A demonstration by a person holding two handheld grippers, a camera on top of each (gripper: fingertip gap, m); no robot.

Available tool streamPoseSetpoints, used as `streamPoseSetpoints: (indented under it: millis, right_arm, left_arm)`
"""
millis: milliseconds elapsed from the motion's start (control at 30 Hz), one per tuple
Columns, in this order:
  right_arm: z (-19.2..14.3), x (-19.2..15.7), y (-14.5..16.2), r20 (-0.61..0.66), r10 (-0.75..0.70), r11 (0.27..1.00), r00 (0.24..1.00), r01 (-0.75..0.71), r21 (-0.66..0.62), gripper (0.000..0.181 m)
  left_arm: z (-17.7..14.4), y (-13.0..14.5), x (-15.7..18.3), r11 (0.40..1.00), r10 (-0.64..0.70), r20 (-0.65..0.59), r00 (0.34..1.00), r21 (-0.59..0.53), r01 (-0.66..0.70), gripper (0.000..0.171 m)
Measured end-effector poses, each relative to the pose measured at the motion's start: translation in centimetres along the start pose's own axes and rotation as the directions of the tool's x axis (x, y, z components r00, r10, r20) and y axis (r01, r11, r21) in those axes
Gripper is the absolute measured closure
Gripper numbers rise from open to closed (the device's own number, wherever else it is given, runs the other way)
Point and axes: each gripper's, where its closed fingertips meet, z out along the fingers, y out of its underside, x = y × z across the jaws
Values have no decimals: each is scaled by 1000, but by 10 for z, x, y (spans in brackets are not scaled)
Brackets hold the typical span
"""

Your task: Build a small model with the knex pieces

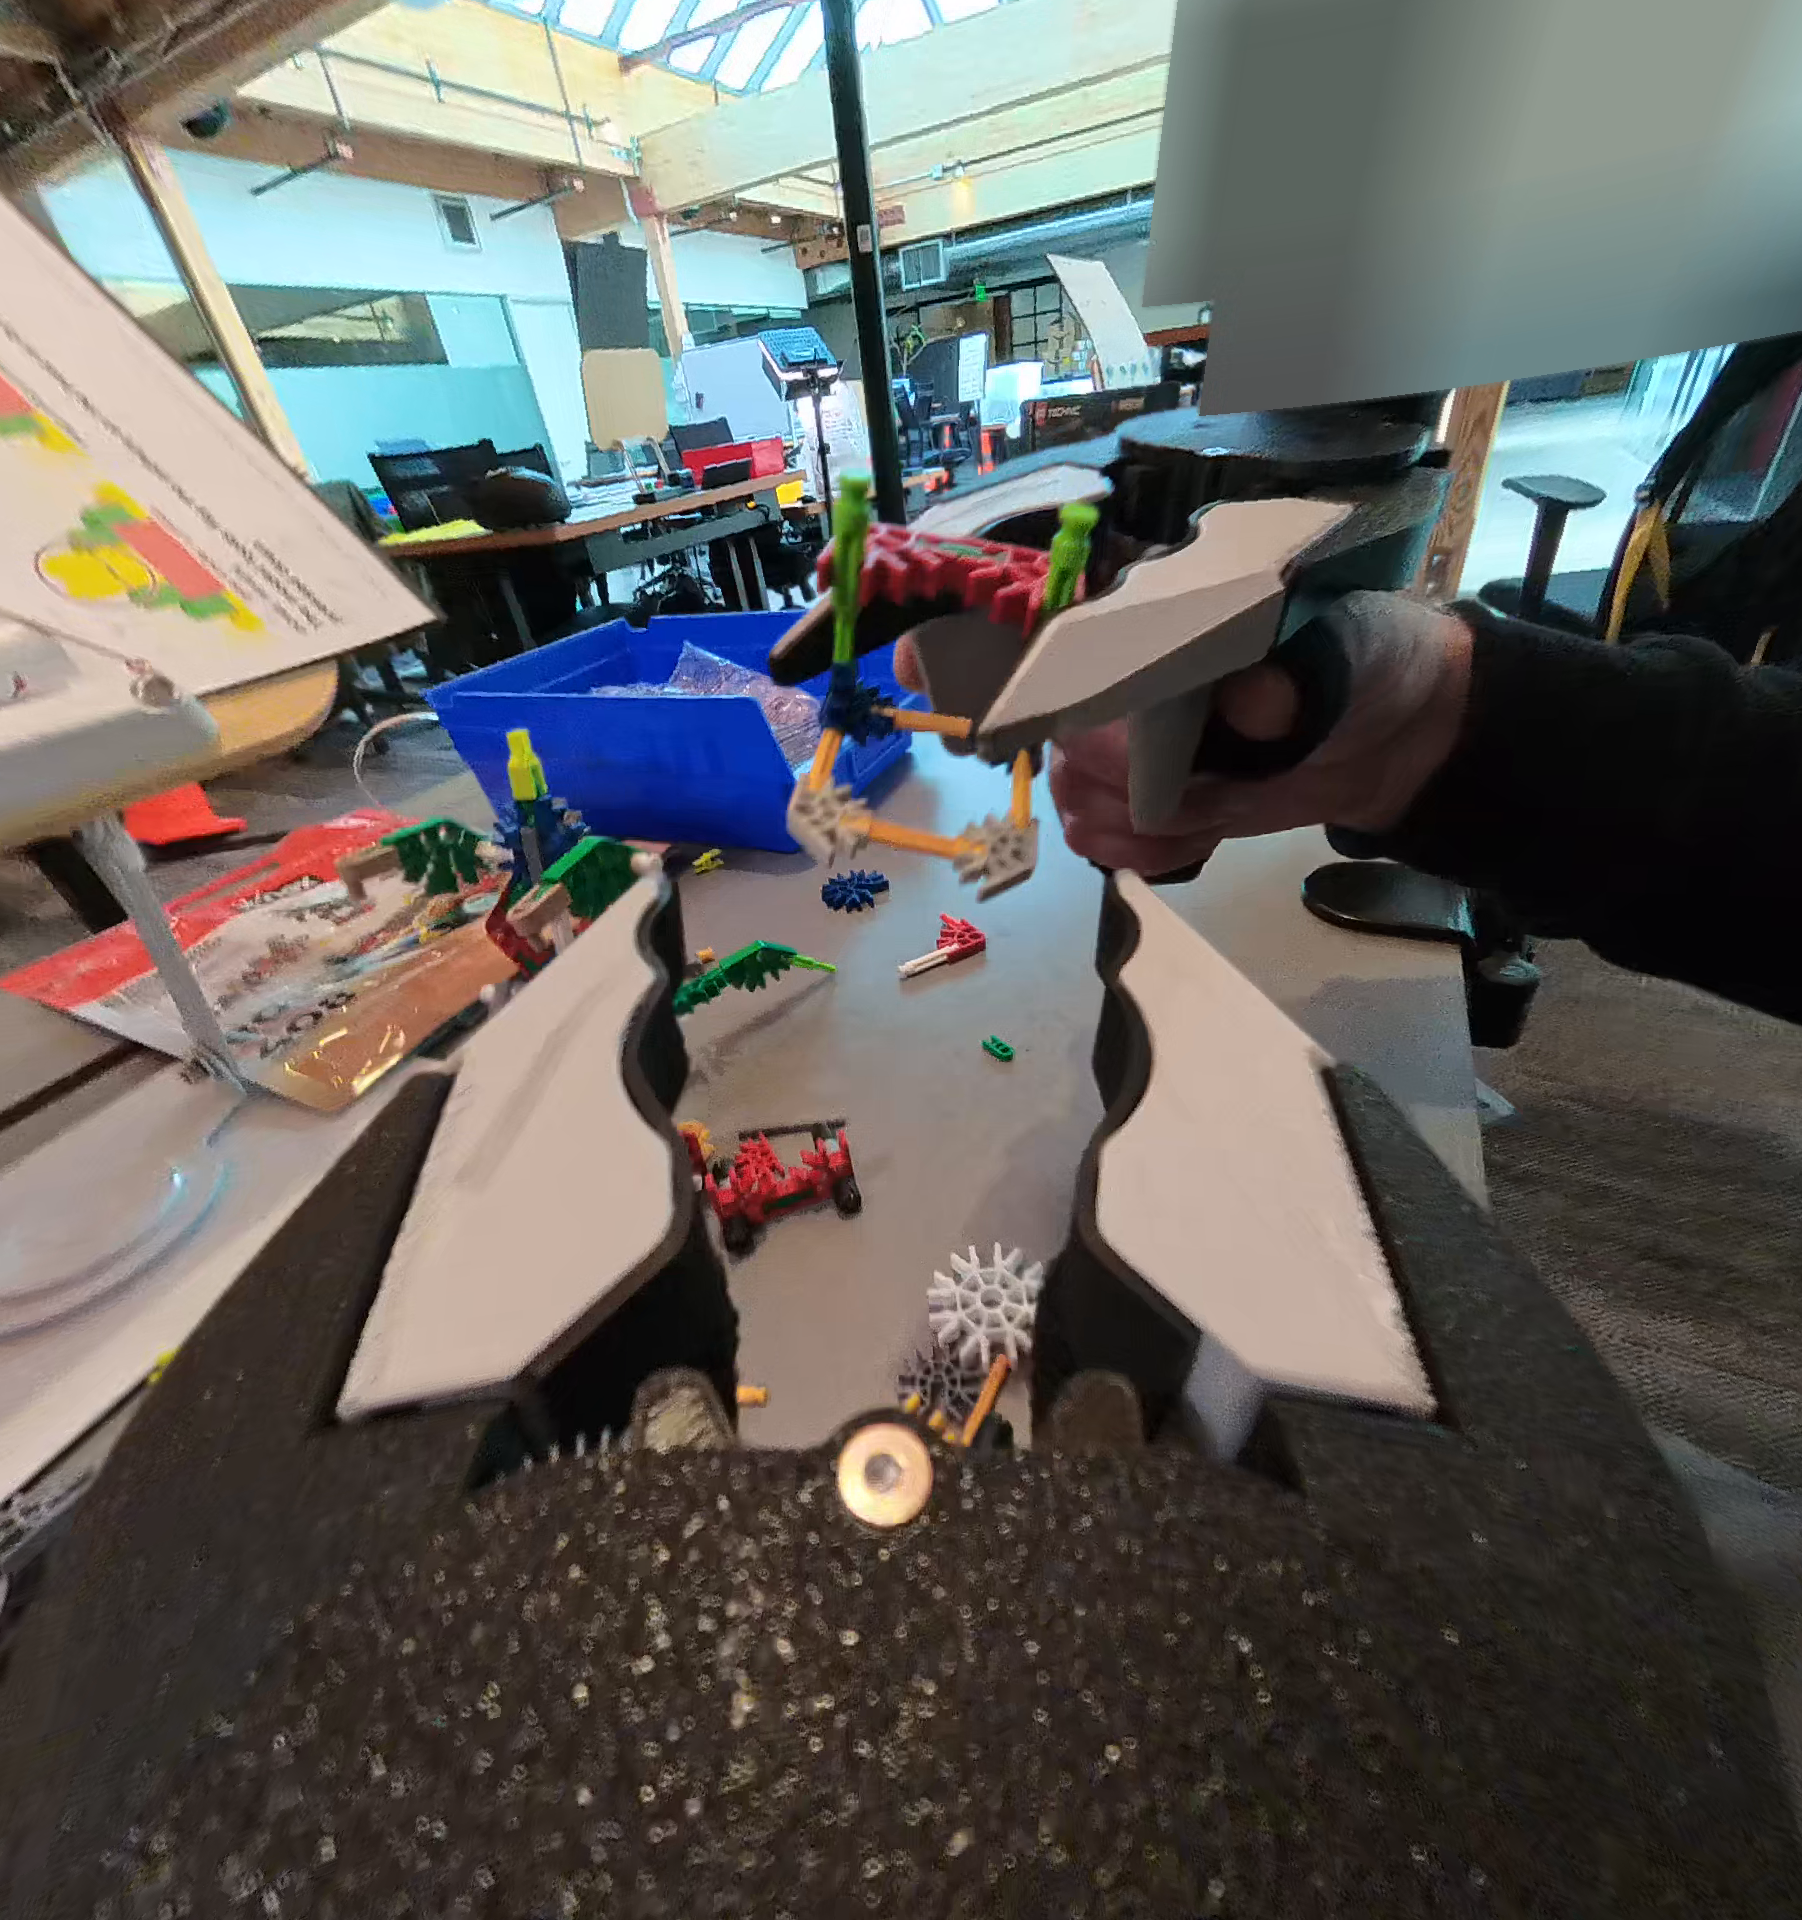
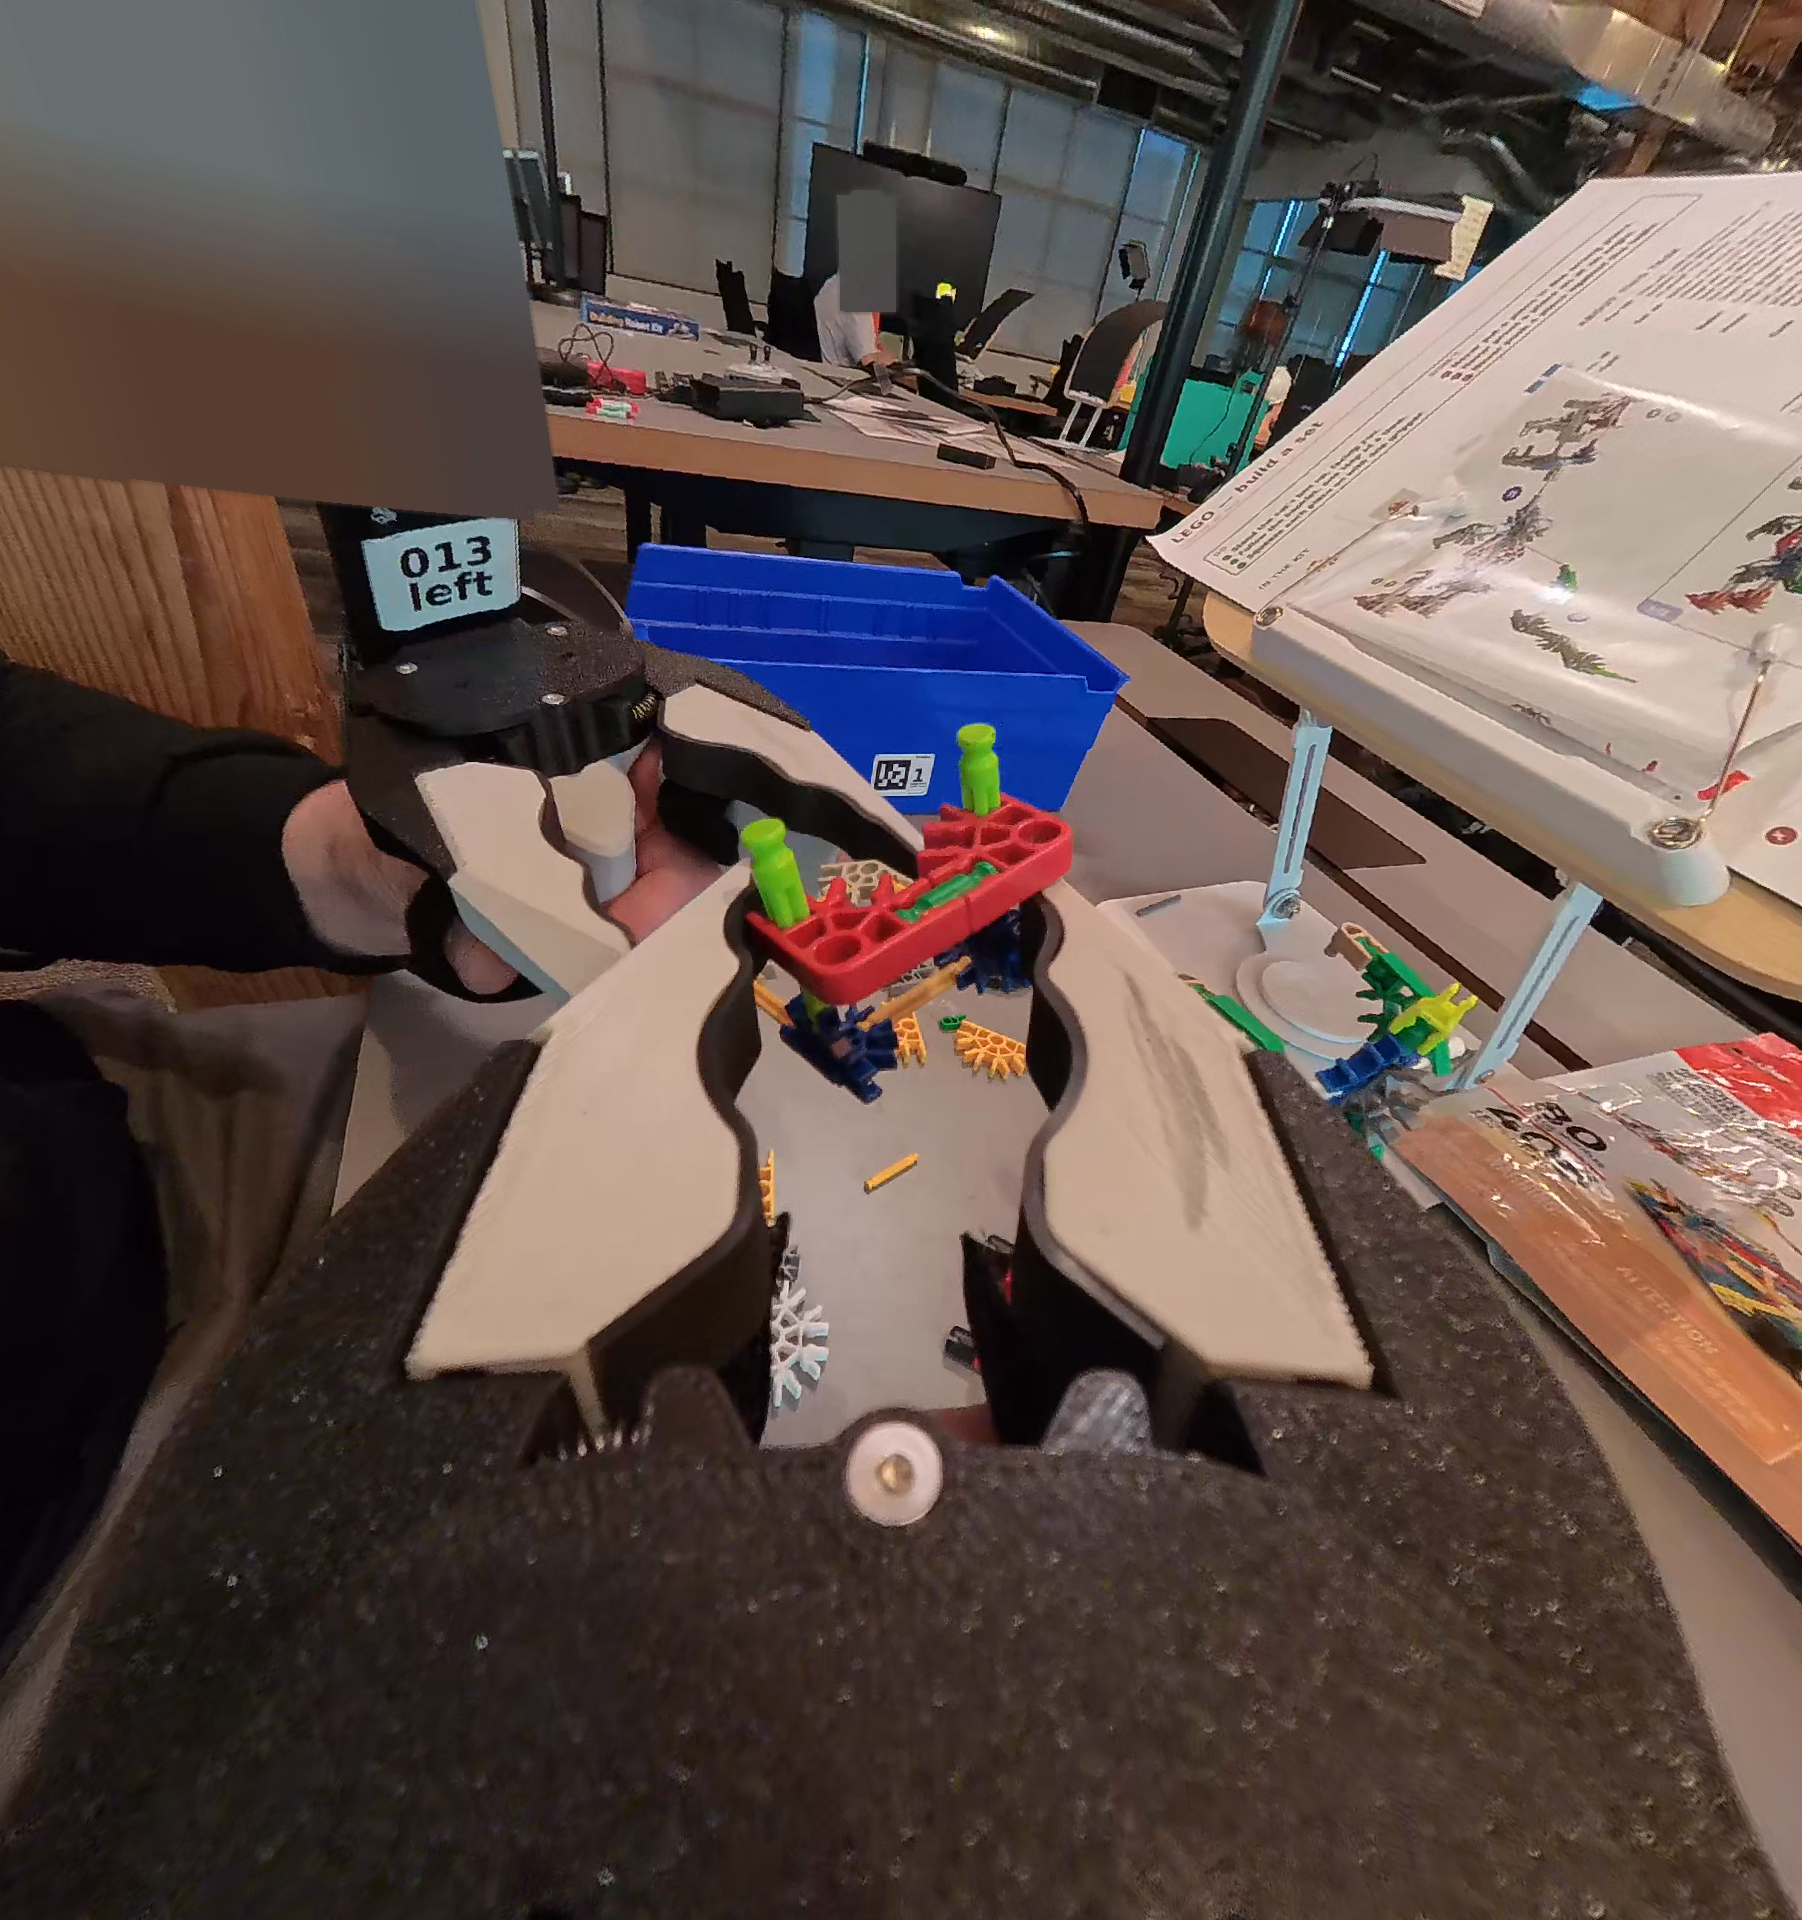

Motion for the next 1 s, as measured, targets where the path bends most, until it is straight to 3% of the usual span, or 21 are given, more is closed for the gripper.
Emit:
streamPoseSetpoints:
  millis: [133,467,533,733,800,933,1000]
  right_arm:
    - [1,3,-2,-2,12,1000,1000,-12,3,134]
    - [0,35,-18,-34,-5,1000,999,5,-3,133]
    - [-1,44,-22,-36,-7,1000,999,8,5,125]
    - [3,70,-28,-35,-13,1000,999,13,8,129]
    - [5,75,-28,-28,-8,1000,1000,8,13,129]
    - [9,87,-28,12,58,998,998,-58,35,129]
    - [11,92,-27,46,96,994,994,-98,43,129]
  left_arm:
    - [6,-7,-1,1000,23,-2,1000,14,-23,125]
    - [24,-25,-21,999,6,-47,999,53,-3,135]
    - [28,-29,-30,998,21,-36,999,65,-18,156]
    - [40,-35,-55,998,-7,-31,999,69,9,155]
    - [43,-35,-64,998,-1,-8,1000,68,2,146]
    - [49,-31,-85,999,37,65,997,28,-38,111]
    - [54,-32,-90,1000,19,32,999,21,-20,106]
